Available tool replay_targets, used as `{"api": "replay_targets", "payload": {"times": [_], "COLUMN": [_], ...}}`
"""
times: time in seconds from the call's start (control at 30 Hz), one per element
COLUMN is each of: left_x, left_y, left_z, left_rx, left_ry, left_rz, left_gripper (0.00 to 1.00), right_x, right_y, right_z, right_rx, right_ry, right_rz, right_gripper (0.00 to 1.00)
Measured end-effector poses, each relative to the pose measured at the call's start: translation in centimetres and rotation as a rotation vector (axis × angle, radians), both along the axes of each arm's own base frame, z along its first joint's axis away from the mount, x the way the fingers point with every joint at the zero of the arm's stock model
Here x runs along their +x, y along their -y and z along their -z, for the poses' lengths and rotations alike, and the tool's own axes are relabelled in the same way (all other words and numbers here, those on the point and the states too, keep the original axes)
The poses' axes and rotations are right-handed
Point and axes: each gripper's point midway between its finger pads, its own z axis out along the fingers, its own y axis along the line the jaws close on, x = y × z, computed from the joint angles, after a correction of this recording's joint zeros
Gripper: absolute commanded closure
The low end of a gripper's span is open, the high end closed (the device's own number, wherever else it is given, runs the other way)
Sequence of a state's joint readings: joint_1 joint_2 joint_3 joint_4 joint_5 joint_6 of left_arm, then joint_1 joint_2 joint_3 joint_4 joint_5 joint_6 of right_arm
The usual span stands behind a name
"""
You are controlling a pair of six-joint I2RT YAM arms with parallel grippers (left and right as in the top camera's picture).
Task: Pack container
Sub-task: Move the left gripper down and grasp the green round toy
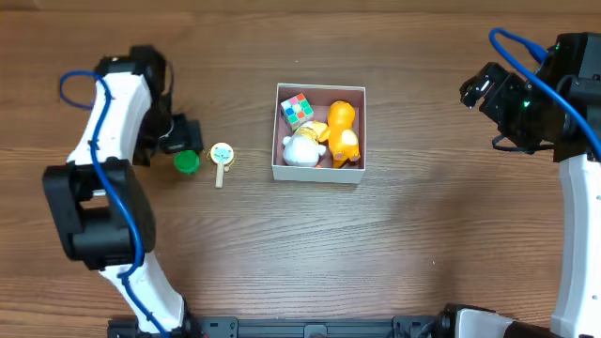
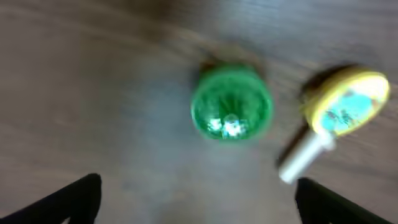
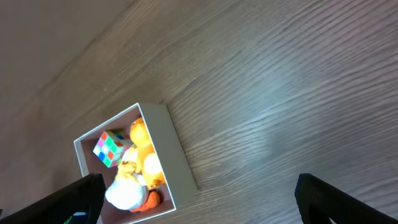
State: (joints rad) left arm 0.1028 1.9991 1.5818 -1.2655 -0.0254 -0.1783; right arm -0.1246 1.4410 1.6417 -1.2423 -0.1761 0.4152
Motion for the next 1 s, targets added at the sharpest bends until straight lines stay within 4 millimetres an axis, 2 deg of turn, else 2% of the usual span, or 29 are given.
{"api": "replay_targets", "payload": {"times": [0.17,0.3,0.53,0.77,0.9,1.0], "left_x": [-0.1,0.2,2.3,2.1,2.9,3.0], "left_y": [0.1,0.2,0.0,1.1,2.2,2.3], "left_z": [2.9,4.4,5.0,6.3,6.6,6.6], "left_rx": [-0.011,-0.007,0.004,-0.019,-0.011,0.000], "left_ry": [0.024,0.057,0.151,0.165,0.198,0.203], "left_rz": [0.026,0.028,0.029,0.048,0.090,0.113], "left_gripper": [0.13,0.13,0.13,0.14,0.26,0.36], "right_x": [0.0,0.0,0.0,0.0,0.0,0.0], "right_y": [0.0,0.0,0.0,0.0,0.0,0.0], "right_z": [0.0,0.0,0.0,0.0,0.0,0.0], "right_rx": [0.000,0.000,0.000,0.000,0.000,0.000], "right_ry": [0.000,0.000,0.000,0.000,0.000,0.000], "right_rz": [0.000,0.000,0.000,0.000,0.000,0.000], "right_gripper": [0.00,0.00,0.00,0.00,0.00,0.00]}}
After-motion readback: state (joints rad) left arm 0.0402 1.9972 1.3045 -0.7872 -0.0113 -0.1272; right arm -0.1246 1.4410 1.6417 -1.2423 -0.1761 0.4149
